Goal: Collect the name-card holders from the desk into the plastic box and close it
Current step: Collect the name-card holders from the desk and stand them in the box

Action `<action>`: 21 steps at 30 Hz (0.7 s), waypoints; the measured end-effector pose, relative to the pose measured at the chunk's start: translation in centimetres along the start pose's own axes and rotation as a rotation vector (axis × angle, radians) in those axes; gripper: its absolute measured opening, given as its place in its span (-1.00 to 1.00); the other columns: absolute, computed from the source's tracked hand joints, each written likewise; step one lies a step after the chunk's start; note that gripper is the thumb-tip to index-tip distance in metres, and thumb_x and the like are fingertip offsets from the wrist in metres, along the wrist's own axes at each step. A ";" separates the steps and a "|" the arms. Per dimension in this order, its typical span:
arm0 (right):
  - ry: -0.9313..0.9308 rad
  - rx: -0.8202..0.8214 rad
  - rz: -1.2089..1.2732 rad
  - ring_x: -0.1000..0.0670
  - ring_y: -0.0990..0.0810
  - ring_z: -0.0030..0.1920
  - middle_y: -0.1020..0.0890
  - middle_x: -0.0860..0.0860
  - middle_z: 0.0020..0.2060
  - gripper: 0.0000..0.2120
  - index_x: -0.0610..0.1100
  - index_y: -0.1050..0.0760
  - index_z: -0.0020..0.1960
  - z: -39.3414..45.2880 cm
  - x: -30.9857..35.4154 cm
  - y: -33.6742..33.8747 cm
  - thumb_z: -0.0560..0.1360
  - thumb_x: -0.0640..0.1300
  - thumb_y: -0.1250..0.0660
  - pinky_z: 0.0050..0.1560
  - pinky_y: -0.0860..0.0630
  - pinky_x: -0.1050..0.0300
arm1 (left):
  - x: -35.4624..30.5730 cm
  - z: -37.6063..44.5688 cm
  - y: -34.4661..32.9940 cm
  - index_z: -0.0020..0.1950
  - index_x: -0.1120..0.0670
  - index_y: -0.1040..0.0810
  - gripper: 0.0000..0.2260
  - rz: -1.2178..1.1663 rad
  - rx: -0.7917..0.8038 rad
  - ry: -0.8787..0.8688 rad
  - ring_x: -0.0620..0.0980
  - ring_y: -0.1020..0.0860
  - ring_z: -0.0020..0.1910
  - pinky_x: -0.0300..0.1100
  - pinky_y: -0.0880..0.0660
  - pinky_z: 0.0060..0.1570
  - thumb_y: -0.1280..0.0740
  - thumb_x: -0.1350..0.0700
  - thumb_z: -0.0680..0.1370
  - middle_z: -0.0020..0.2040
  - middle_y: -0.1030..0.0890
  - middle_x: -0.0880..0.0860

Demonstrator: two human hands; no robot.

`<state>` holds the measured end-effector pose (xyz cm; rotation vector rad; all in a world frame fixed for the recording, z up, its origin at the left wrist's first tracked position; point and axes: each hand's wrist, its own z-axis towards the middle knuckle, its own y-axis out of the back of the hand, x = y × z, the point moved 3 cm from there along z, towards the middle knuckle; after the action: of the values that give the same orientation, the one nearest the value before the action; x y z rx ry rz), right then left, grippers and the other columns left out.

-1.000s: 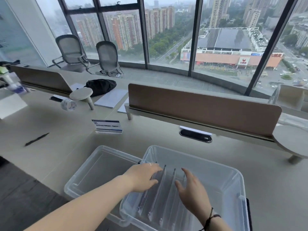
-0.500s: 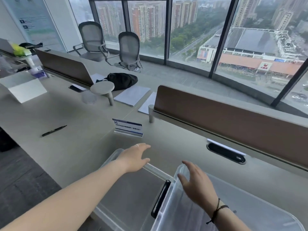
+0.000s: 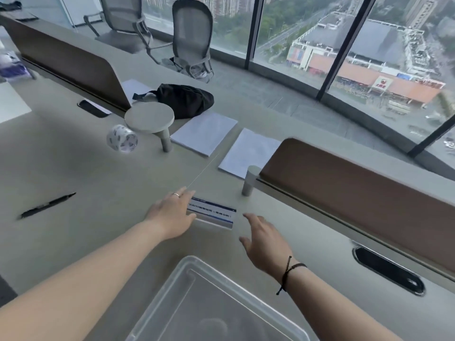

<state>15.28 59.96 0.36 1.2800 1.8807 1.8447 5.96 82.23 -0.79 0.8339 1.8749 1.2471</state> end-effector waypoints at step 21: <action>-0.074 -0.240 -0.292 -0.13 -0.40 -0.23 -0.45 -0.05 -0.21 -0.75 -0.07 -0.33 -0.10 12.3 2.4 -11.2 0.36 -0.29 -0.37 -0.39 -0.38 0.03 | 4.5 8.7 -7.7 -0.19 0.09 -0.46 -0.66 0.099 -0.437 -0.238 0.14 -0.47 -0.24 -0.16 -0.17 -0.47 -0.14 -0.16 0.53 -0.23 -0.50 0.05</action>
<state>17.48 72.10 -11.09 0.9273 1.6466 1.7771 9.96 87.53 -11.36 0.7994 1.3197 1.4765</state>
